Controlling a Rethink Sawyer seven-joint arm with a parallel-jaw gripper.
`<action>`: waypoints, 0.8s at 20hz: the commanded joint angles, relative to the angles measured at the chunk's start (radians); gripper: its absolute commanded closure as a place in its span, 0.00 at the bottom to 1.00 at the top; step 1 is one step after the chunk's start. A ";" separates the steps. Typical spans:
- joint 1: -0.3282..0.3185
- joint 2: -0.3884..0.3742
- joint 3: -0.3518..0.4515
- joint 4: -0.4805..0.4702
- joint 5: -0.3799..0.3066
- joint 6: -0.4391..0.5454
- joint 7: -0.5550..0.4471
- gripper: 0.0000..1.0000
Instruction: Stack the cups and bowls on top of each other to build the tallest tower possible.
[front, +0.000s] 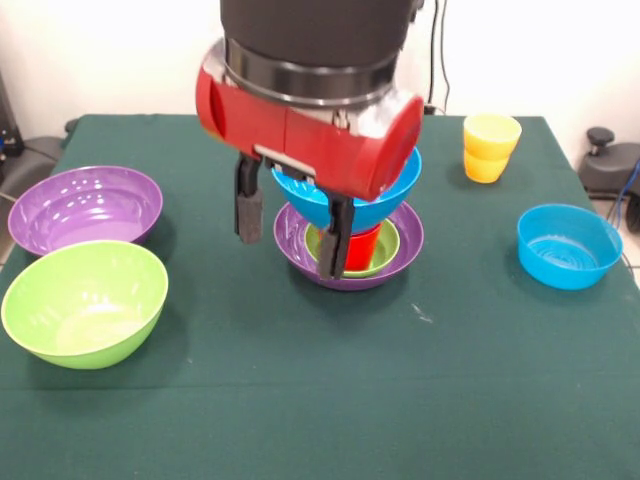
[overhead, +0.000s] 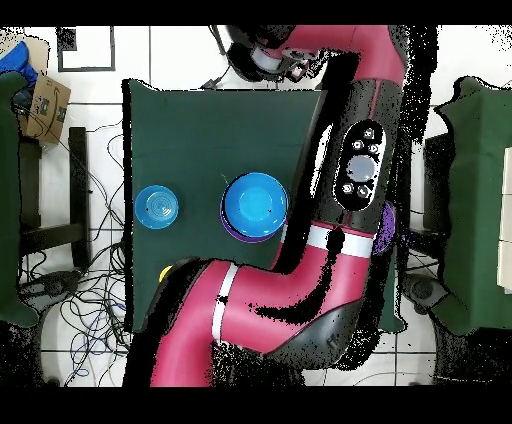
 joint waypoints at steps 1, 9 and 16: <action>-0.020 -0.018 0.049 0.134 -0.018 0.043 -0.334 0.00; -0.031 -0.258 0.064 0.603 -0.063 -0.214 -0.343 0.00; -0.047 -0.422 0.082 0.930 -0.093 -0.433 -0.336 0.00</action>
